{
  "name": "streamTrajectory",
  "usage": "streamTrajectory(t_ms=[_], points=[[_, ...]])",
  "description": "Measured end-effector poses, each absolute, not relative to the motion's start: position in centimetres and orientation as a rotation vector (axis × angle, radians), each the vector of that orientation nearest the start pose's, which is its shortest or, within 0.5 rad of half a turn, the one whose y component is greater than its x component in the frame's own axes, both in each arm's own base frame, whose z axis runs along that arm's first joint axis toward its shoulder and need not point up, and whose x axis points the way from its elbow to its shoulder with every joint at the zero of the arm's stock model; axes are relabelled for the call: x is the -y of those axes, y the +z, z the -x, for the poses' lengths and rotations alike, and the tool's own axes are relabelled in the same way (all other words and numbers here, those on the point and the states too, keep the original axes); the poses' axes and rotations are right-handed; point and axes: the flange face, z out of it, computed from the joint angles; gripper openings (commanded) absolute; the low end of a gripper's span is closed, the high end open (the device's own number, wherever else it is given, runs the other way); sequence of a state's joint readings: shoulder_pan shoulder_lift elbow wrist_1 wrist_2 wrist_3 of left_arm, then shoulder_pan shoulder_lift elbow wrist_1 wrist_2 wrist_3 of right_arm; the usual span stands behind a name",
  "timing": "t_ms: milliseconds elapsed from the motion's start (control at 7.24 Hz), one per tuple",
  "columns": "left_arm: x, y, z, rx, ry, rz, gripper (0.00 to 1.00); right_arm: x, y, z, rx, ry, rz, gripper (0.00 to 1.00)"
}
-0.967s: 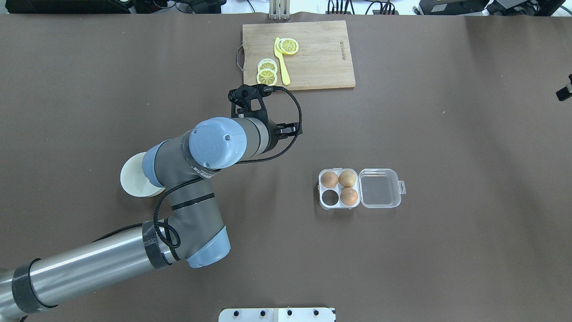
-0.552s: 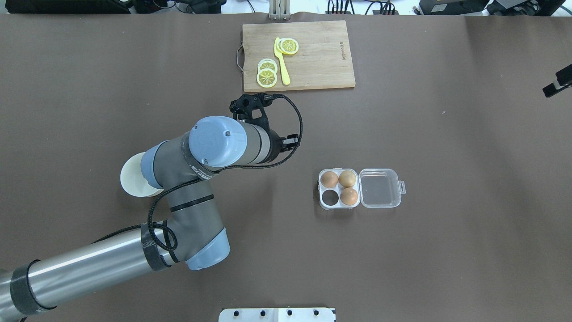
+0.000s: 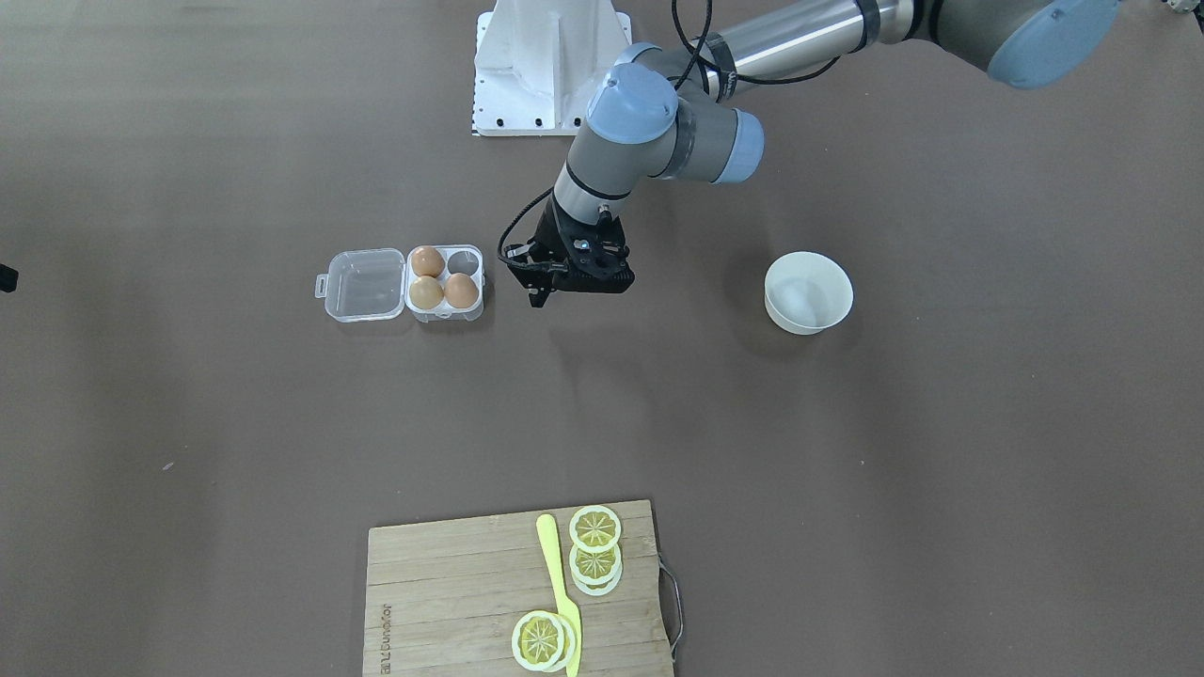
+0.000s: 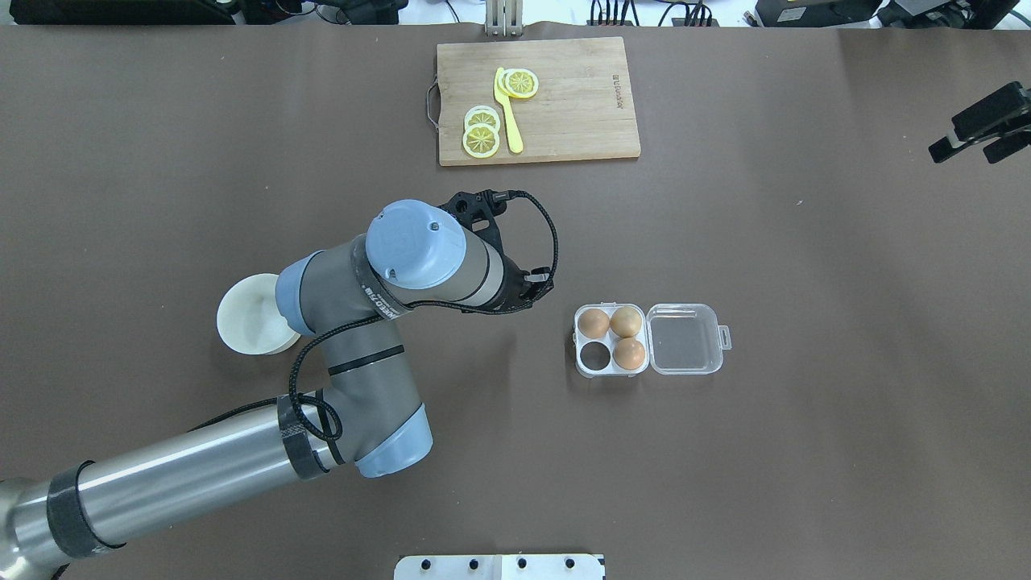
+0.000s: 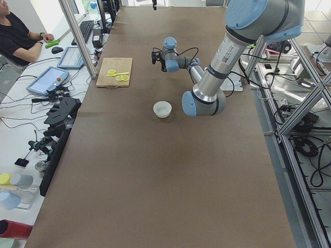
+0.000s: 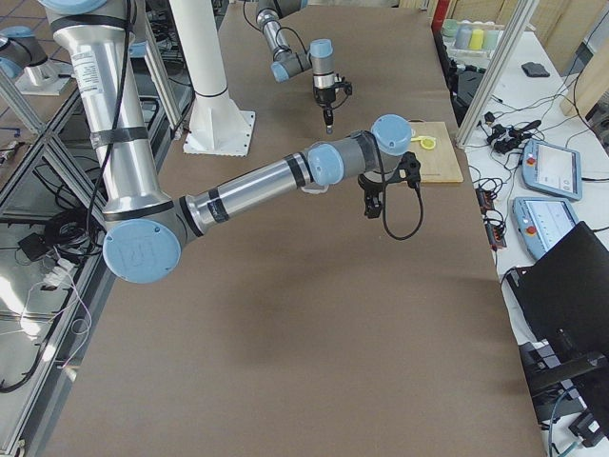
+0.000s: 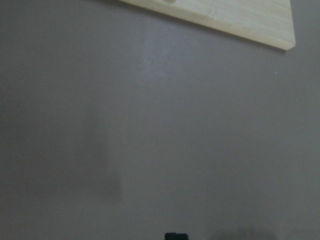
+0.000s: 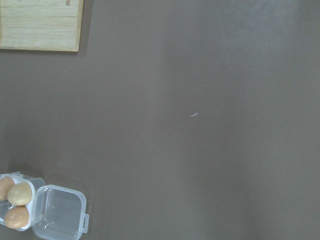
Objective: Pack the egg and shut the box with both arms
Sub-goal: 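Raise the left gripper away from the egg box, then reach the right gripper toward the open lid of the egg box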
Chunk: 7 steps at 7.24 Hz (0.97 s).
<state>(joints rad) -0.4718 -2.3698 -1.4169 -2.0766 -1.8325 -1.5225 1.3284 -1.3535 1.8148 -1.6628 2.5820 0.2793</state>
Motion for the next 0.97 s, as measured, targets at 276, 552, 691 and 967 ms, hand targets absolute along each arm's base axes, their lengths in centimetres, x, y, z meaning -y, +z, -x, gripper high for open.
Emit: streamTrajectory(t_ms=[276,552,691,967], points=[[43.7,16.6,-62.2,-1.167,-0.232,-0.056,0.00,55.2,39.1,12.3,1.087,-0.131,-0.028,0.94],[43.9,16.5,-62.6,-1.165,-0.234,-0.053,0.00,54.4,37.4,16.3,1.138,-0.070,0.010,0.95],[43.9,16.4,-62.6,-1.166,-0.234,-0.053,0.00,53.5,36.7,18.3,1.168,-0.034,0.029,0.97],[43.9,16.4,-62.7,-1.167,-0.235,-0.053,0.00,51.1,37.8,22.0,1.198,-0.006,0.043,0.98]])
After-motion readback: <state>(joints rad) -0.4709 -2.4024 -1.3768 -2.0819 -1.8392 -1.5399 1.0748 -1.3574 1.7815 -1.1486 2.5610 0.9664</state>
